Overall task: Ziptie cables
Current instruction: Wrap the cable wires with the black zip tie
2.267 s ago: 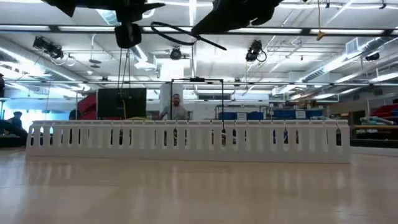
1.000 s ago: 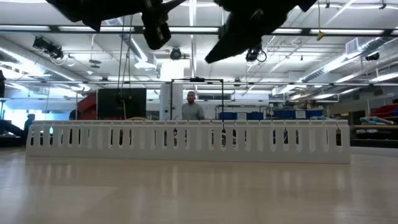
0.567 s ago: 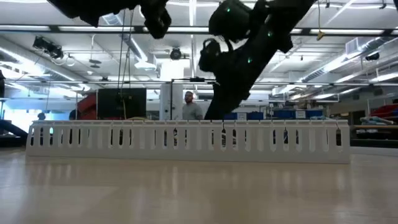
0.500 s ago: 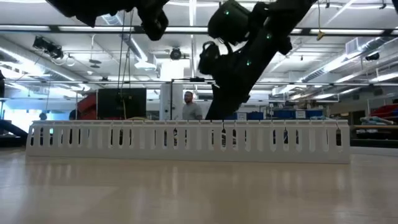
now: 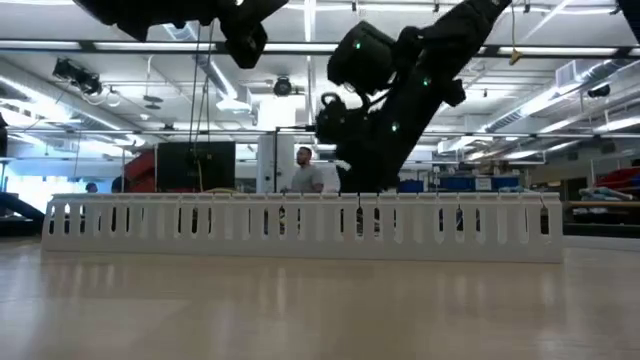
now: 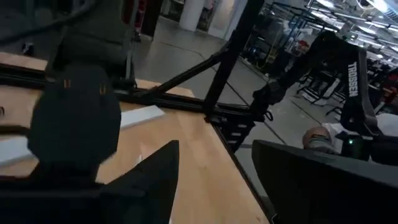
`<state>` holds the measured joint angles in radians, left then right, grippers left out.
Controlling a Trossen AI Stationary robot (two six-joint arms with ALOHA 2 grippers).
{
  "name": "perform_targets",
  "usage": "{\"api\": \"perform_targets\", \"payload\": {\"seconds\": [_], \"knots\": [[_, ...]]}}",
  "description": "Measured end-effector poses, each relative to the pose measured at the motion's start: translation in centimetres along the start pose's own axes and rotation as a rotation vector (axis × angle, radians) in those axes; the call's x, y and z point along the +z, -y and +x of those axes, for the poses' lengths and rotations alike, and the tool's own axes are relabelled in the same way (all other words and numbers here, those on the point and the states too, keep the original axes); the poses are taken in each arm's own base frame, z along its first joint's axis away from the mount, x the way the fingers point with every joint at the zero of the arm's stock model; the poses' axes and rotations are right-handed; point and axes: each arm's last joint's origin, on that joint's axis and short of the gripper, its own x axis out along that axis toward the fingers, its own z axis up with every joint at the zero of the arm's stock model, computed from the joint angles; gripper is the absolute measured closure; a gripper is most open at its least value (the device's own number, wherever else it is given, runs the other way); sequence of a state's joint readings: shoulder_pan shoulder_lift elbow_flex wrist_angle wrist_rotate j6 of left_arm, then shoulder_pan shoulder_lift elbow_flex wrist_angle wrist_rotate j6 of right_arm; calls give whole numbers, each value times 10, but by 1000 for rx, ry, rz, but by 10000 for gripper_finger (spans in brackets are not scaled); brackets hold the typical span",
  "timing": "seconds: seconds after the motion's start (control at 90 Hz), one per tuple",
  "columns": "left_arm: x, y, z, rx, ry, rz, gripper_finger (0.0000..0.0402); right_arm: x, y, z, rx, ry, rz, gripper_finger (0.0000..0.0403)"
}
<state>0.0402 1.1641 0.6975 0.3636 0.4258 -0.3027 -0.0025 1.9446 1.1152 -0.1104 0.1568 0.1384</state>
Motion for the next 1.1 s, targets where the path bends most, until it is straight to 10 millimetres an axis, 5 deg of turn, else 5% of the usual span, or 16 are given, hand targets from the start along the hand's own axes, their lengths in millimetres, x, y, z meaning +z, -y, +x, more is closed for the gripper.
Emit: {"api": "perform_targets", "payload": {"seconds": [0.122, 0.3, 0.644, 0.856, 1.1], "knots": [[-1, -1, 0, 7, -13, -2, 204, -4, 1, 4, -25, -34, 23, 266], [-1, -1, 0, 17, -11, -1, 204, -5, 3, 2, -36, -50, 3, 389], [-2, -2, 0, 40, -7, 1, 204, 18, -1, -11, 29, -12, -43, 402], [-1, -2, 0, 39, -4, 1, 204, 43, -11, -48, 283, 80, -117, 402], [-2, -2, 0, 39, -6, 2, 204, 62, -6, -104, 293, 230, -180, 403]]}}
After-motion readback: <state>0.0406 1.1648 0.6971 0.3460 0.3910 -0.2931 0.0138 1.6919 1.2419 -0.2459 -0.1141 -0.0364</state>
